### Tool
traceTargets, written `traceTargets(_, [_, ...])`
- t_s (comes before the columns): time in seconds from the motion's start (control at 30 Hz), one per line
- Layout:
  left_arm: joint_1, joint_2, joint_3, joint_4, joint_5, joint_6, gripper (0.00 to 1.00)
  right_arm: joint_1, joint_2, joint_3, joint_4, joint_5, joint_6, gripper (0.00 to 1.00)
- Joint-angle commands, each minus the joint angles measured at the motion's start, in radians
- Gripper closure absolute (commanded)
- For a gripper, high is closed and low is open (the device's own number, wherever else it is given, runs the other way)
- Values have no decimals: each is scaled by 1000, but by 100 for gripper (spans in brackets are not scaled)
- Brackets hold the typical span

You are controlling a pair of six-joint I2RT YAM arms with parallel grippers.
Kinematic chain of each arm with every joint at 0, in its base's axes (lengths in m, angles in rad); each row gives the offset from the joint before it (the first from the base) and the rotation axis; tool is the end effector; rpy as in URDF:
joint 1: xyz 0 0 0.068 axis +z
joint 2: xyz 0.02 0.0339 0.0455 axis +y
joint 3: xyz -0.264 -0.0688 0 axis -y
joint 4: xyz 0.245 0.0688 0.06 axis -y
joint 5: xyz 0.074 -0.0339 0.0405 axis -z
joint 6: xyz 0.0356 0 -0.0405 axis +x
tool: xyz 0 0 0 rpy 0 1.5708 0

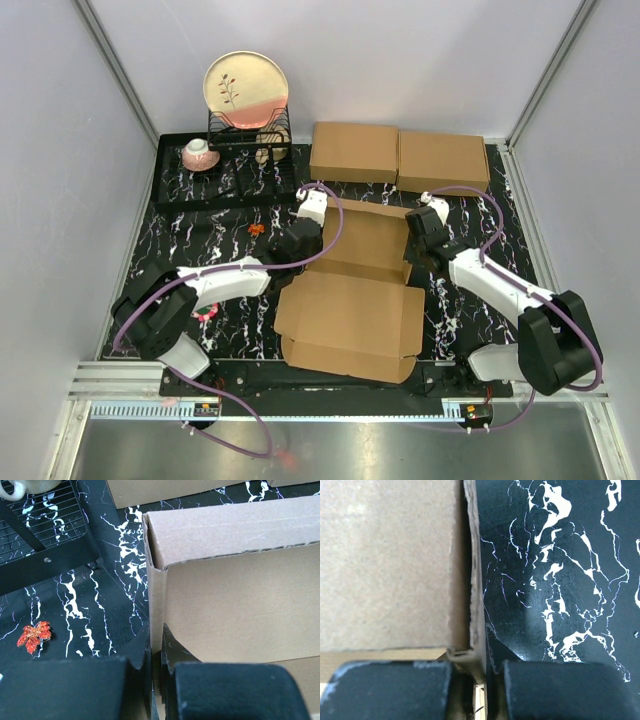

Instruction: Fold the paper box

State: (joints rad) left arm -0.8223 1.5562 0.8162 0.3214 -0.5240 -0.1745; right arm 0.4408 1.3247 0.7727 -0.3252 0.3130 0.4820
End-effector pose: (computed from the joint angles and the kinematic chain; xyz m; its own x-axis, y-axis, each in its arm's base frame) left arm 0.2399 -0.2321 0.2140 -0.3286 0.1329 -0.9351 0.2704 0.9619 0.0417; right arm 0.2441 0.1030 0.2092 -0.7219 0.1471 -0.6762 0.1204 0.9889 0.0866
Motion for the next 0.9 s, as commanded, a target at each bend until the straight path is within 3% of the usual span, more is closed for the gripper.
traceTargets(0.0, [-8, -42, 34, -89, 71, 1, 100, 4, 11, 60, -23, 20, 20, 100])
traceTargets(0.3, [-6, -18, 319, -580, 346, 4, 100, 4, 57, 290, -291, -110, -55, 100])
traceTargets(0.5, [-6, -15, 394, -735, 551, 20, 100, 4, 113, 387, -422, -213, -117, 99])
traceTargets(0.6, [-6, 36, 442, -833, 677, 33, 97, 4, 131, 381, -443, -251, -137, 89])
traceTargets(0.77, [-6, 87, 417, -884, 734, 29, 86, 4, 125, 333, -436, -242, -122, 49])
traceTargets(0.87, [-5, 96, 400, -874, 729, 10, 79, 4, 107, 320, -423, -215, -105, 38])
